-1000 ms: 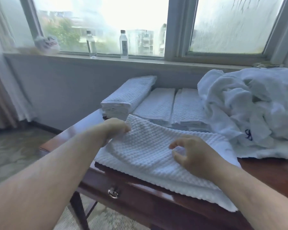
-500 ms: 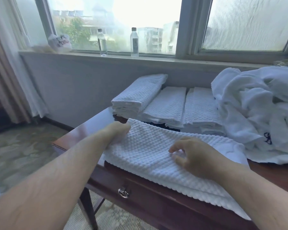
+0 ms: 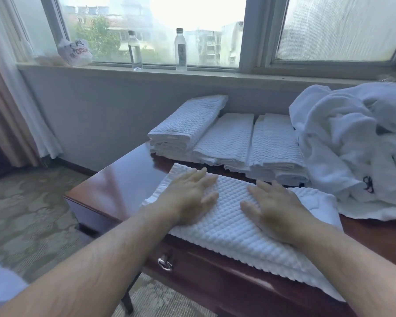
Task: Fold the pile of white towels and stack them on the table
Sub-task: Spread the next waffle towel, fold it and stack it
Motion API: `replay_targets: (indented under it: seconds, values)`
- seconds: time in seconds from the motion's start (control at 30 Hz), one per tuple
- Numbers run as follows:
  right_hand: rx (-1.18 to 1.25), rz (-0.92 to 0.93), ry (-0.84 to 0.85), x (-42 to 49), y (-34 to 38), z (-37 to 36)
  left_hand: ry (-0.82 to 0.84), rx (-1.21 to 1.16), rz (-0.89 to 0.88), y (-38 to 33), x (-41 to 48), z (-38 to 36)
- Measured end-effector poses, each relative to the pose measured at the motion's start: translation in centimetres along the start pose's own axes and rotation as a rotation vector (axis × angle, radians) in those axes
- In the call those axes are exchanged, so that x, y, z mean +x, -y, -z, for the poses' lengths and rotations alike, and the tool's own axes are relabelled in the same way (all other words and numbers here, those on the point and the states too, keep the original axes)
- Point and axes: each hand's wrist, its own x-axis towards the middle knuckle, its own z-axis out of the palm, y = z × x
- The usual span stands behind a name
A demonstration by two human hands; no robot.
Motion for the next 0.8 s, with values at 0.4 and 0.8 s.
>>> replay_targets:
  seconds: [0.4, 0.8]
  values:
    - [0.008, -0.076, 0.036, -0.8, -1.7, -0.8, 0.038, 0.088, 0.038, 1.0, 0.8, -2.0]
    - [0.606, -0.499, -0.259, -6.5, -5.6, 0.5, 0.039, 0.093, 0.068, -0.1, 0.1, -2.2]
